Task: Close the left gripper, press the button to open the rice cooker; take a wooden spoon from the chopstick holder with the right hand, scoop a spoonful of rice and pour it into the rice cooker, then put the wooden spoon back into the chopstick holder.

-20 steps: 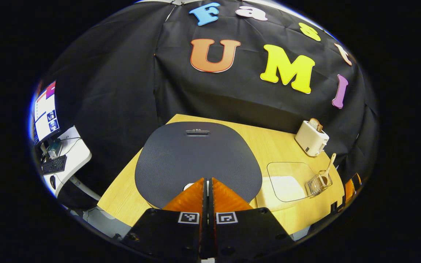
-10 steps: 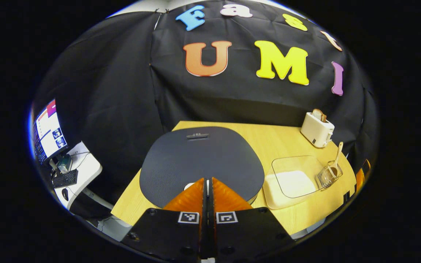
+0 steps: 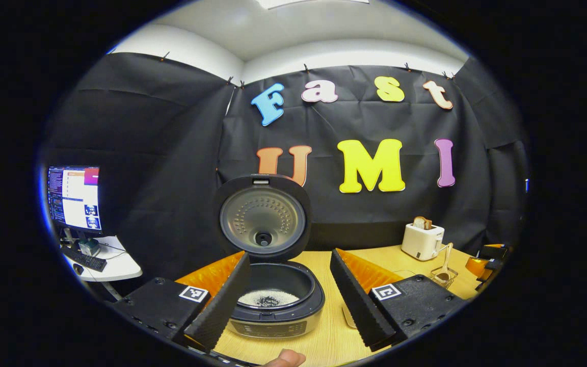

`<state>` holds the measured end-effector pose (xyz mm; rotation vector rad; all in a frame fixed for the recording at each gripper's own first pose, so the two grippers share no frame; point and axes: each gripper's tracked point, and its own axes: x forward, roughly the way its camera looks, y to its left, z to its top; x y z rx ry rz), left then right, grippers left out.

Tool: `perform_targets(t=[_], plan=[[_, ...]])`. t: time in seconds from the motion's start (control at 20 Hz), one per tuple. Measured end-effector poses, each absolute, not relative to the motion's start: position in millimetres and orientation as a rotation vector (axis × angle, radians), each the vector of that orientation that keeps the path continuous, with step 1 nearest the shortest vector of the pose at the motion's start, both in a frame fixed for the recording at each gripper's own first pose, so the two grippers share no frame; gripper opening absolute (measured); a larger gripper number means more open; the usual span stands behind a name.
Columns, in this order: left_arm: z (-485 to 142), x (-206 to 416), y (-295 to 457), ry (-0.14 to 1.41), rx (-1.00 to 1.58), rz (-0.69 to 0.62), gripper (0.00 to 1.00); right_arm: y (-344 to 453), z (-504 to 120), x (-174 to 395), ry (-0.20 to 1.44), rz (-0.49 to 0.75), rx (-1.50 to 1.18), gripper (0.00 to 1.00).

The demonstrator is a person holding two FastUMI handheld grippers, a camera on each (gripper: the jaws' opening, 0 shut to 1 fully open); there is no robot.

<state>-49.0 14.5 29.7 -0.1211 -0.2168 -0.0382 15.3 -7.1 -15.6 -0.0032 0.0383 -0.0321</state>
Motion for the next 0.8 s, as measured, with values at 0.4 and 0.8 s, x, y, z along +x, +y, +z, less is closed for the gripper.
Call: perform_targets(t=[0.4, 0.8], plan=[[14, -52, -14, -0.262, -0.206, -0.121, 0.99, -53, -39, 20, 0.084, -0.137, -0.065, 0.95], [-1, -57, -18, -0.188, -0.149, -0.112, 0.99, -75, -44, 69, 0.148, -0.151, -0.015, 0.95]])
